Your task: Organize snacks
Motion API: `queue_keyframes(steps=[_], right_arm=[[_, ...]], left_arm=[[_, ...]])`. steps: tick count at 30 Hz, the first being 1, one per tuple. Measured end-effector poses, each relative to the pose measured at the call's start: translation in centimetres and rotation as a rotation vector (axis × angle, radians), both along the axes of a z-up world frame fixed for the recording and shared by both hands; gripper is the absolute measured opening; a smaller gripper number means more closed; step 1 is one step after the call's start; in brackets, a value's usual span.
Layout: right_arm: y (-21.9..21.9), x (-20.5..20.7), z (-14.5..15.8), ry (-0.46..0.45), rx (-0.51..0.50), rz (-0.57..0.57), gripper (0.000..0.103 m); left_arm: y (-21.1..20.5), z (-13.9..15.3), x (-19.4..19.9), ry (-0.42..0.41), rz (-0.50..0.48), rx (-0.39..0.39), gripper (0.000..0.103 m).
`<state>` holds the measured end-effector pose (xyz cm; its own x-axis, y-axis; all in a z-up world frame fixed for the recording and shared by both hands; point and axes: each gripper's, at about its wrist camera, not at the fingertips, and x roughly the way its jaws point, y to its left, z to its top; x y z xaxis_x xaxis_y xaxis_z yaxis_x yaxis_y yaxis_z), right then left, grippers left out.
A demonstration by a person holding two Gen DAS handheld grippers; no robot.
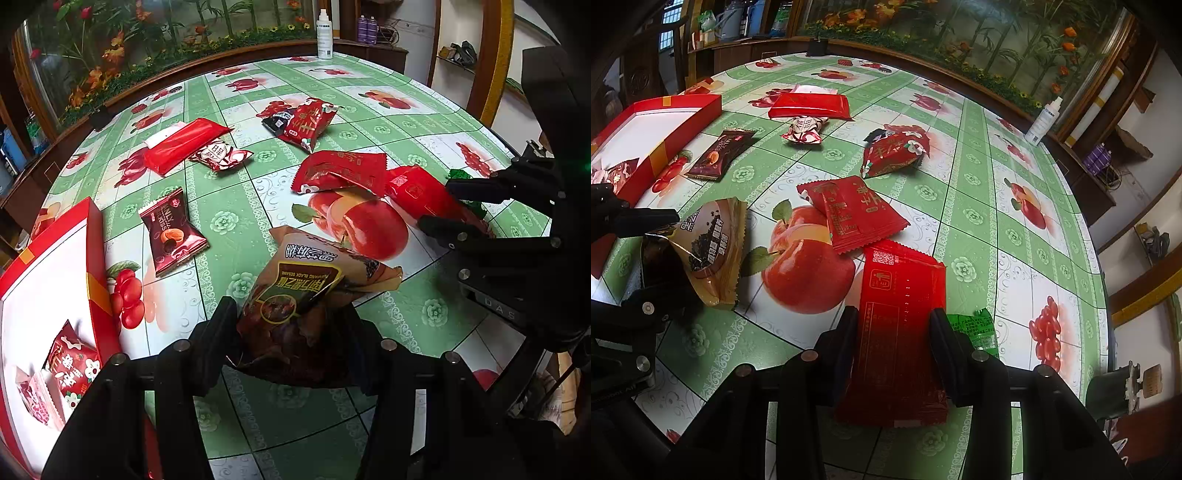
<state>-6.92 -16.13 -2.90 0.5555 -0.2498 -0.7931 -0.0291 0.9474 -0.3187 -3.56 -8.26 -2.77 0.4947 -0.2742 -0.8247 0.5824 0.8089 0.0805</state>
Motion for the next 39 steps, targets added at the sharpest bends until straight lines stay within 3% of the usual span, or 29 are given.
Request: queue_keyframes(steps=[33,39], right_arm=[[-0.2,-0.1,0.0,-0.005,-0.003,-0.007,0.041],[-0.2,-0.2,0.6,-0.009,0.071,0.009,0.038]], left_arm=[[0.0,0.1,0.1,0.003,0.024,-0.001,0.053],[1.2,0.7,0.5,-0.002,0.048,-0.023,0.053]])
